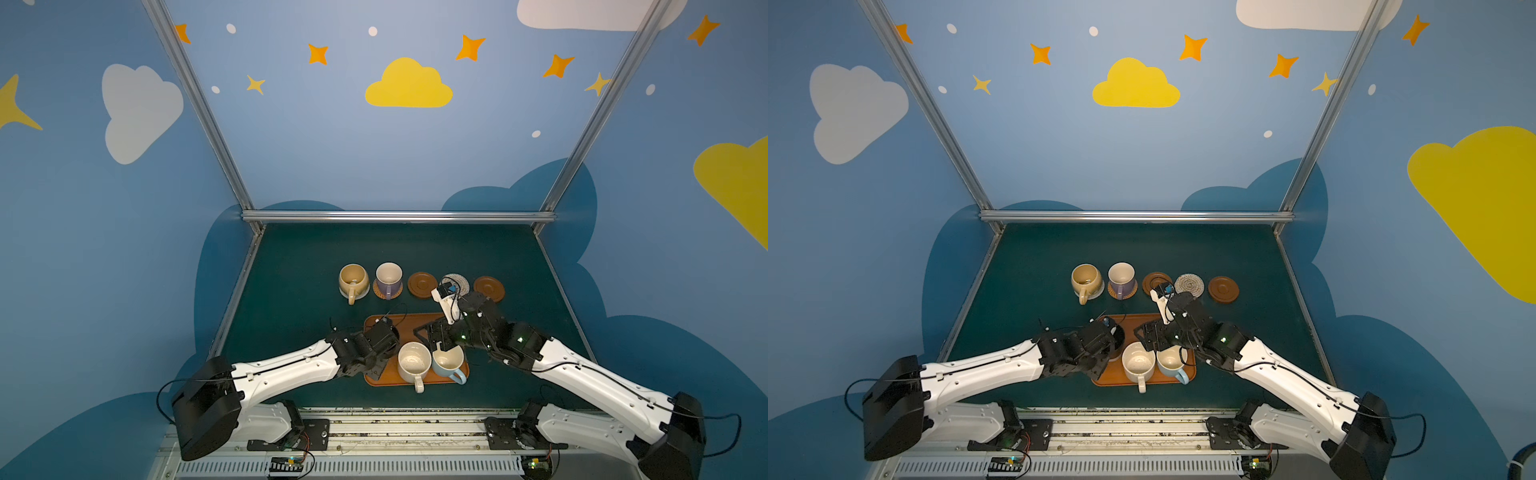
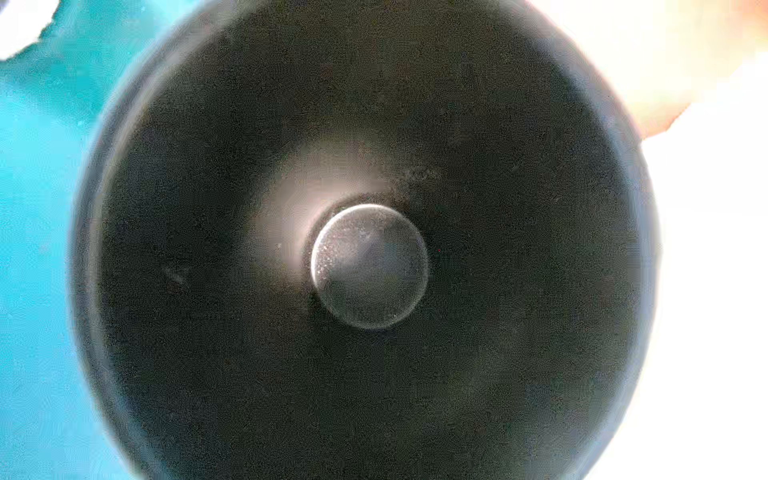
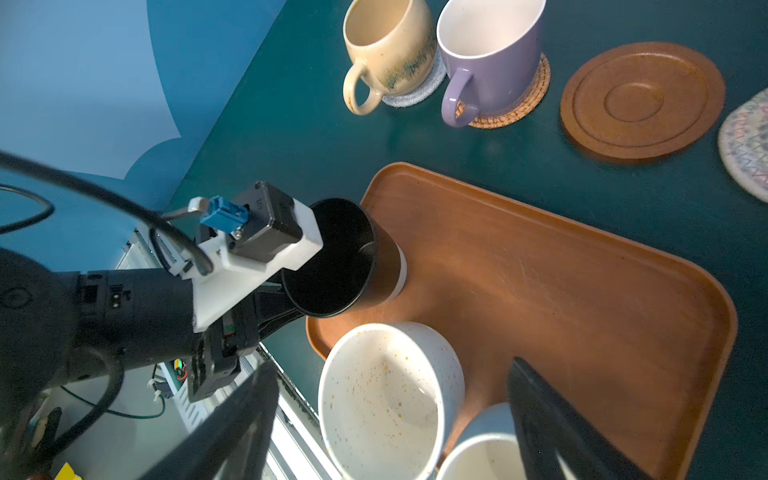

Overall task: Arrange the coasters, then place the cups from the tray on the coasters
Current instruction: 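Carry the black mug with the left gripper toward the wooden coaster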

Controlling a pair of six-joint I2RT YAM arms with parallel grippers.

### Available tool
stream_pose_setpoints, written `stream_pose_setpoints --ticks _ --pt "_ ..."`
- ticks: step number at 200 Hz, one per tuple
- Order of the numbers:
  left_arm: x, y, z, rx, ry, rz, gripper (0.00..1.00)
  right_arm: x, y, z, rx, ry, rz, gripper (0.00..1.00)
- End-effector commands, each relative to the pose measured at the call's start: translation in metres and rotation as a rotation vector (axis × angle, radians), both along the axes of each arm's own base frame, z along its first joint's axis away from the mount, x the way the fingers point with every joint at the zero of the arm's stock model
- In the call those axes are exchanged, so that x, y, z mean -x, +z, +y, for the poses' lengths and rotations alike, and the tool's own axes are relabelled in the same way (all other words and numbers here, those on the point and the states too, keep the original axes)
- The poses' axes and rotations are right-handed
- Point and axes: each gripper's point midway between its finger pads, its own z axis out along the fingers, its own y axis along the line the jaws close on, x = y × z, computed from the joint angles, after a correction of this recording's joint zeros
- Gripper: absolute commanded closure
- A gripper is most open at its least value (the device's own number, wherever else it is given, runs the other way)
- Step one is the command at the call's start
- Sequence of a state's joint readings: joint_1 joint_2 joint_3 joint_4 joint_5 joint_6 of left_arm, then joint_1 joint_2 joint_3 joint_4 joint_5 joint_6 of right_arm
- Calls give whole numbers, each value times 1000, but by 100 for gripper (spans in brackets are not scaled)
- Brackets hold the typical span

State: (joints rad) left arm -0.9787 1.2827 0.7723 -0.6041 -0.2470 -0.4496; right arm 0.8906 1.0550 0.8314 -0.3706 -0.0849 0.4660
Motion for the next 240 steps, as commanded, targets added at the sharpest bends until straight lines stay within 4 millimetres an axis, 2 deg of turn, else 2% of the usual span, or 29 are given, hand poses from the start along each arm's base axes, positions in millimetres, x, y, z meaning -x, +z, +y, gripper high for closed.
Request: stream_pose_setpoints --ticks 1,45,83,117,148,189,221,240 --pt "-15 37 -9 75 31 -81 97 -3 14 -1 -21 -8 -40 14" --pt "-26 70 -7 120 78 -148 97 -5 18 -2 -23 -23 -53 14" --pt "-39 109 -8 167 131 -199 97 -12 32 -4 -42 -63 -69 14" --pt "-53 138 -20 221 146 -200 97 -22 49 -9 -64 -114 -87 9" --pt "-75 159 -37 253 165 -195 97 -32 63 -21 -36 -145 -130 3" --pt "-105 170 -73 299 188 -143 97 -59 65 -51 3 -263 -86 3" --pt "-130 166 -101 311 197 -123 97 -77 69 -71 17 -332 -63 3" --pt "-148 158 -110 260 222 -117 96 -84 66 -82 37 -359 -36 3"
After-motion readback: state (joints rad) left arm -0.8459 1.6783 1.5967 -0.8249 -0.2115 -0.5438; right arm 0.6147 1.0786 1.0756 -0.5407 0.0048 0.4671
